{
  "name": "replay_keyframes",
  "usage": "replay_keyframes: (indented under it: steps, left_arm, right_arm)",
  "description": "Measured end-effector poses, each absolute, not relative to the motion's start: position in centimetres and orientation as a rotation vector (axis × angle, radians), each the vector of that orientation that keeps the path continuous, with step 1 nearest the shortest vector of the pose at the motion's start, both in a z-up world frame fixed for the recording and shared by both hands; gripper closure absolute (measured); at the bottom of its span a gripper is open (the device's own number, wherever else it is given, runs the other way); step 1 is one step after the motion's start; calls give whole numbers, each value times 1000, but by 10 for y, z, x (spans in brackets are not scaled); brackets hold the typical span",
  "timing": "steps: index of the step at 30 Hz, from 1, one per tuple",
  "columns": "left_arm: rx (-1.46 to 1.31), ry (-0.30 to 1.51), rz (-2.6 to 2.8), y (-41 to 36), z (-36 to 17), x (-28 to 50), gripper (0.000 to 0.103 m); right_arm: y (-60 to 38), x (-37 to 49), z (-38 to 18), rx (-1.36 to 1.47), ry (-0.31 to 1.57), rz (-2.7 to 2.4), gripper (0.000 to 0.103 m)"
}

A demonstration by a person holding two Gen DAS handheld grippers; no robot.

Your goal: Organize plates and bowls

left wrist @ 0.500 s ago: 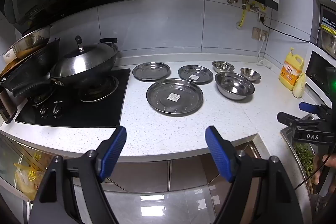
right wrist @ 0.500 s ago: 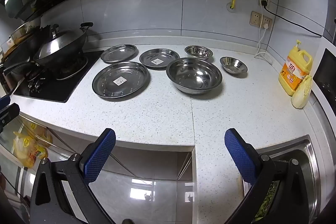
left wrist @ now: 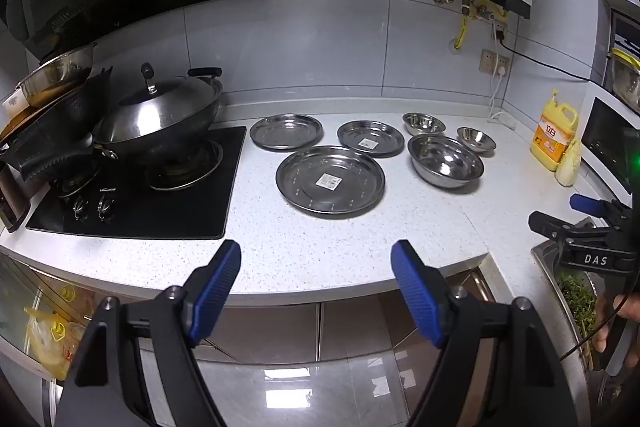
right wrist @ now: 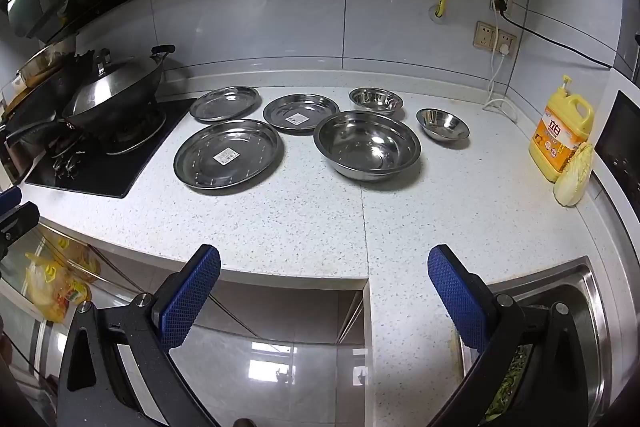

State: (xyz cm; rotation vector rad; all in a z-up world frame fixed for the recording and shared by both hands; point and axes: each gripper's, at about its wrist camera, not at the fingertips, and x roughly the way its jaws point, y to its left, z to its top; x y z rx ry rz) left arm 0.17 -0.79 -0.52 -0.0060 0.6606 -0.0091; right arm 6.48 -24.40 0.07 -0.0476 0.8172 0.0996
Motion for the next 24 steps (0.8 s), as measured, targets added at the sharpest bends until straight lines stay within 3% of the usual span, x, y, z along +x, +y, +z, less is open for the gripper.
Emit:
replay_keyframes:
  steps: [24]
  left_arm:
    - [-18,678,-10,3,-8,6,26]
  right_arm:
    - [-246,68,1,-41,815,89,1]
